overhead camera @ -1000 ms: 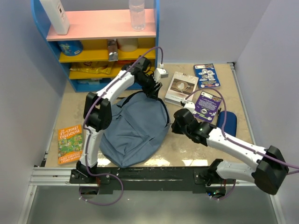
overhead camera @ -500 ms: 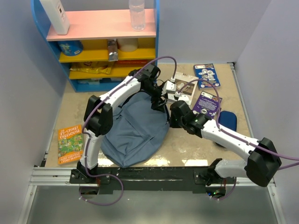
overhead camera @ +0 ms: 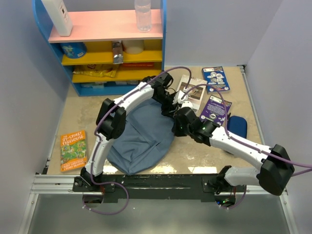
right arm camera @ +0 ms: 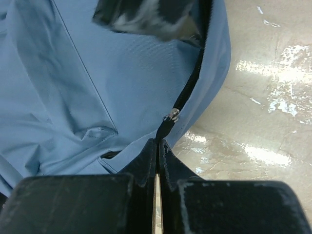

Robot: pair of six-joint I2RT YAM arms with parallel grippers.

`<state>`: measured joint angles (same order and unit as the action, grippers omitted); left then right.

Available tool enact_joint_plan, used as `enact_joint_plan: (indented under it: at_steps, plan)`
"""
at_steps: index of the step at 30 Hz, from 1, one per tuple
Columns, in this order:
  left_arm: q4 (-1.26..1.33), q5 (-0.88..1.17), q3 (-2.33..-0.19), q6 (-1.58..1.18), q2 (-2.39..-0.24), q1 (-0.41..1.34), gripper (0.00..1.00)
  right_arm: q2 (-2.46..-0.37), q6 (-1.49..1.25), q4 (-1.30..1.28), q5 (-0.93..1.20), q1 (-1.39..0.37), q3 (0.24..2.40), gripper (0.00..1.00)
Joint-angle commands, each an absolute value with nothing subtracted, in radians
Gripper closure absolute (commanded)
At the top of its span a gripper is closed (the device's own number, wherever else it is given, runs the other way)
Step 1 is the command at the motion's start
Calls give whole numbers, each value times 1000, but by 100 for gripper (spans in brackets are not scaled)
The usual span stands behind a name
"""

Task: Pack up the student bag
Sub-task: Unzip the student bag at the center of the board.

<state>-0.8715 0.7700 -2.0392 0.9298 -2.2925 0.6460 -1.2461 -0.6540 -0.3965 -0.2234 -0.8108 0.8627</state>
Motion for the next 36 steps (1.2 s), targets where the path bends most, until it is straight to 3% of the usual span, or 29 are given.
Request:
enact_joint_plan:
  at_steps: [1,4,5,8,11,30,34,36]
  plan:
    - [-907,738,-2106,991,-2324,657,35,-1241,-661,-359,-222,-827,910,100]
    - [-872,747,-2108,950,-2322,658,60,-1250,-670,-359,-232,-847,894,100]
    - [-864,749,-2108,939,-2318,658,73,-1255,-681,-354,-236,-854,890,100]
    - [-822,752,-2114,888,-2310,661,93,-1284,-705,-351,-262,-906,874,100]
    - [-793,753,-2132,825,-2309,664,100,-1336,-744,-344,-276,-971,862,100]
    - [-699,712,-2146,647,-2295,673,100,-1548,-868,-247,-238,-1238,928,100]
    - [-712,721,-2135,657,-2281,673,100,-1500,-877,-299,-291,-1238,920,100]
    - [-713,723,-2119,661,-2269,673,91,-1461,-870,-350,-333,-1233,934,100]
